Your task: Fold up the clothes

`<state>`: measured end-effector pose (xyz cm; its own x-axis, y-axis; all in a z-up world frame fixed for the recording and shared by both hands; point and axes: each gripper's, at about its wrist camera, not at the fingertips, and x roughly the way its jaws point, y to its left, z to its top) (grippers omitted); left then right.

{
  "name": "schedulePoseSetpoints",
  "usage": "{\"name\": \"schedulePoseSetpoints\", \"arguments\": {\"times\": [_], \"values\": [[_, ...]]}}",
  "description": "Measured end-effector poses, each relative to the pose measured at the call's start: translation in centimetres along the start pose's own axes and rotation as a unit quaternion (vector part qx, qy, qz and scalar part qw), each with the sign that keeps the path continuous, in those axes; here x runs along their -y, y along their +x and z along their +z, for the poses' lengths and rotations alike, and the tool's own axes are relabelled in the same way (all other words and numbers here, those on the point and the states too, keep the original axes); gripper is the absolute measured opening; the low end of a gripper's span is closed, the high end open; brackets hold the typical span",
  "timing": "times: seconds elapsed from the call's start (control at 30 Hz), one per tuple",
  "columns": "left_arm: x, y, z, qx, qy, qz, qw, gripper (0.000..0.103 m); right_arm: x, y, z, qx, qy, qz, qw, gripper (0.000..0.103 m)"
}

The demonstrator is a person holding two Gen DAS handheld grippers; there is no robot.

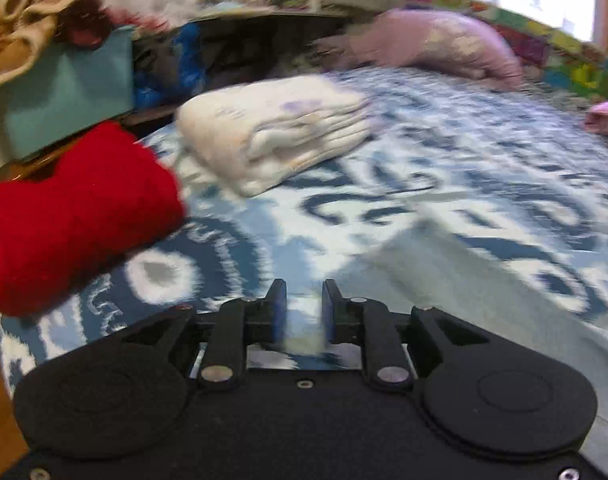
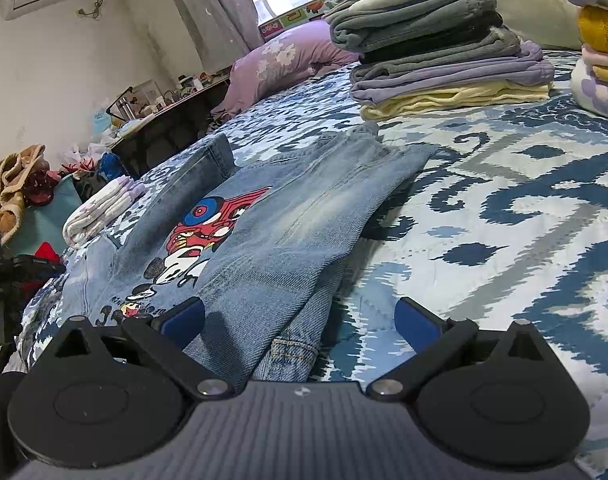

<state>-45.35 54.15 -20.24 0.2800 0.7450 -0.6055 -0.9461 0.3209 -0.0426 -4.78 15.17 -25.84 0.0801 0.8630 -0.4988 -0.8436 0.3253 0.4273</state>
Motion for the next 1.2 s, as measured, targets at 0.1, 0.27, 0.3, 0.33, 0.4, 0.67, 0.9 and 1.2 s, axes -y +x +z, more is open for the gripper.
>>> {"name": "schedulePoseSetpoints", "arguments": {"times": [0.1, 0.27, 0.3, 0.33, 0.4, 0.67, 0.9, 1.2], "values": [[1.9, -0.5, -1.5, -0.017, 0.044, -0.068, 0.9966, 0.016, 0.0, -0.1, 0.1, 0.000, 0.000, -0.001, 1.000, 0.101], [5.4, -0.7, -3.7, -0.049, 0.140, -0.078, 0.9858, 0.028, 0.1, -0.4, 0.2, 0.003, 0.009, -0.003, 1.000, 0.099], [5.9, -0.9, -3.4, -0.051, 0.141, -0.059, 0.9870, 0.026, 0.2, -0.5, 0.3, 0.005, 0.012, -0.004, 1.000, 0.099], [6.7, -1.4, -2.7, -0.047, 0.135, -0.046, 0.9886, 0.024, 0.3, -0.6, 0.3, 0.007, 0.016, -0.005, 1.000, 0.099], [8.4, -2.9, -1.9, -0.017, 0.142, -0.071, 0.9872, 0.024, 0.5, -0.8, 0.5, 0.011, 0.025, -0.007, 1.000, 0.099], [21.1, -6.3, -2.3, 0.018, 0.248, -0.235, 0.9396, 0.024, 0.9, -0.8, 0.6, 0.010, 0.033, -0.008, 0.999, 0.098], [22.6, -0.7, -2.5, -0.040, 0.232, -0.156, 0.9594, 0.035, 1.1, -0.7, 0.7, 0.007, 0.038, -0.004, 0.999, 0.099], [24.4, -1.2, 0.1, -0.003, 0.221, -0.179, 0.9587, 0.030, 0.8, -0.4, 0.6, 0.004, 0.029, -0.010, 1.000, 0.099]]}}
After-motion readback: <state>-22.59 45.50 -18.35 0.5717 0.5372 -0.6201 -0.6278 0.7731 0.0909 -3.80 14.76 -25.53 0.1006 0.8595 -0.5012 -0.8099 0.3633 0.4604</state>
